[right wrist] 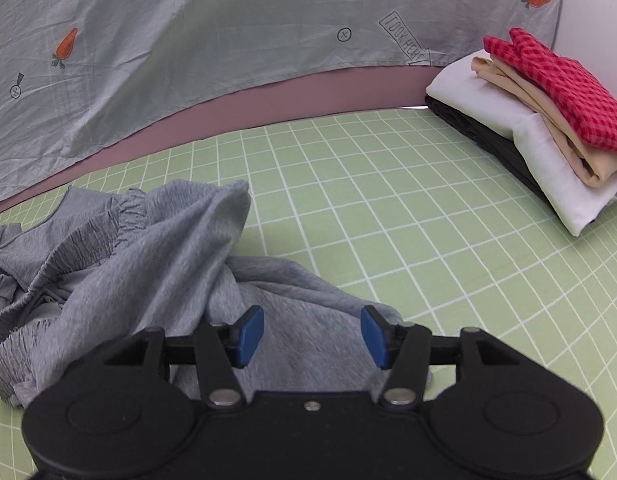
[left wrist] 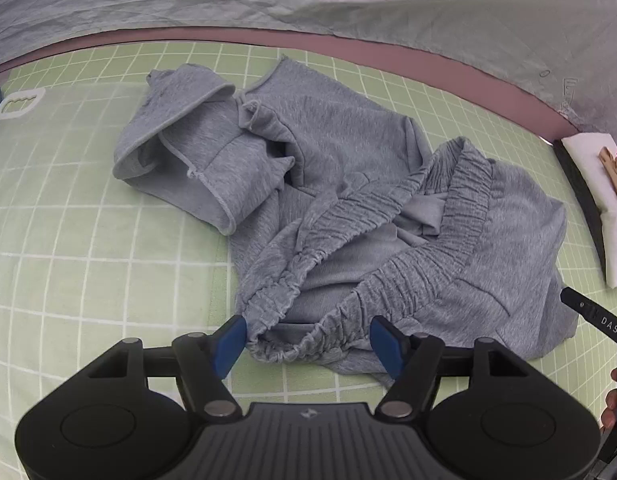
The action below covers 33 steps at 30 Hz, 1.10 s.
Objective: Fold clothes
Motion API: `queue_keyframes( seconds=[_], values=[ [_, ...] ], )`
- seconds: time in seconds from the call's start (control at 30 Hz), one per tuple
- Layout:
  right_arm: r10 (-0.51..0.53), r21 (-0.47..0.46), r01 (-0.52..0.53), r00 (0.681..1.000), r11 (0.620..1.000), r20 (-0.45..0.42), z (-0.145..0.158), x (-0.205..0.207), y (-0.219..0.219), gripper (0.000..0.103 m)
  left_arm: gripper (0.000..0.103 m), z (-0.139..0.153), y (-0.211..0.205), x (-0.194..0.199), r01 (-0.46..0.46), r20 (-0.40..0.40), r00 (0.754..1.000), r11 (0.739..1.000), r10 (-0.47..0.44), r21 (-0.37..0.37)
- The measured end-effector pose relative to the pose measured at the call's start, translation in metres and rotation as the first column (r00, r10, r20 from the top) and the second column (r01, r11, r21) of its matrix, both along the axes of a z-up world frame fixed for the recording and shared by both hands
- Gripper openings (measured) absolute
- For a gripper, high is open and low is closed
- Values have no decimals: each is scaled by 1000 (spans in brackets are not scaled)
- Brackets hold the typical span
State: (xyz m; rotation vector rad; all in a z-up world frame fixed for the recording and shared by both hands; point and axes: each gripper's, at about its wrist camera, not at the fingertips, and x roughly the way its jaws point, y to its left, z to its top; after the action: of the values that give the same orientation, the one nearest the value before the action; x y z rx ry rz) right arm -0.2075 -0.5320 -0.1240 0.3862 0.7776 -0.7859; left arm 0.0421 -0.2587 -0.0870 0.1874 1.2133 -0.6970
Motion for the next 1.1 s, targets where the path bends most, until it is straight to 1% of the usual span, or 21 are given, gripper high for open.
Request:
queue_keyframes(
  seconds=[0.07,0.13,0.23,0.3,0.37,0.47,0.5,0.53,0.57,0.6,0.63,0.67,0.77,0.87,0.93,1.03,1.1],
  values=[
    [-20,23,20,1000,1000,-10,-5,-3,-3,57,69,-6,-3,0,15,4,1000,999,-15,30],
    [-50,55,51,999,997,-17,-10,-6,-6,60,69,-10,-6,1,24,6,1000,999,-24,45],
    [-102,121,103,995,987,-8,-17,-12,-13,60,69,-12,-9,2,30,-1,1000,999,-30,43],
    [-133,155,132,991,979,-4,-21,-15,-16,60,69,-14,-12,1,45,8,999,998,-46,53],
    [-144,160,143,990,977,-8,-22,-16,-17,60,69,-16,-16,-1,67,29,997,995,-70,76],
    [-147,163,146,989,976,-6,-22,-16,-17,61,66,-21,-22,-6,115,57,991,988,-122,103],
    [-147,164,146,989,976,-5,-22,-16,-17,61,58,-21,-23,-9,131,71,988,985,-139,109],
    [-147,165,146,989,975,-4,-22,-16,-17,61,47,-20,-23,-11,143,79,985,984,-152,108],
    [-147,166,146,989,975,-3,-22,-16,-18,61,39,-20,-24,-11,146,77,985,984,-154,101],
    [-149,167,147,989,975,-1,-22,-17,-18,61,22,-20,-24,-12,149,74,985,984,-156,94],
    [-151,170,148,989,974,2,-22,-18,-18,61,13,-19,-24,-13,150,69,985,985,-157,85],
    [-154,172,150,988,974,5,-22,-19,-19,61,9,-19,-23,-13,146,56,987,987,-150,69],
    [-166,174,161,986,972,19,-21,-24,-20,61,8,-13,-26,-21,135,25,990,991,-135,24],
    [-190,182,180,981,967,36,-20,-34,-21,61,8,-10,-36,-35,135,-45,989,989,-138,-58],
    [-205,189,193,978,963,48,-19,-42,-23,61,7,-12,-48,-50,155,-76,984,984,-161,-87],
    [-222,193,207,973,959,61,-16,-57,-26,61,7,-12,-72,-80,215,-91,970,971,-224,-105],
    [-231,190,214,971,958,67,-15,-70,-30,61,7,-12,-89,-99,237,-133,957,959,-258,-158]
  ],
)
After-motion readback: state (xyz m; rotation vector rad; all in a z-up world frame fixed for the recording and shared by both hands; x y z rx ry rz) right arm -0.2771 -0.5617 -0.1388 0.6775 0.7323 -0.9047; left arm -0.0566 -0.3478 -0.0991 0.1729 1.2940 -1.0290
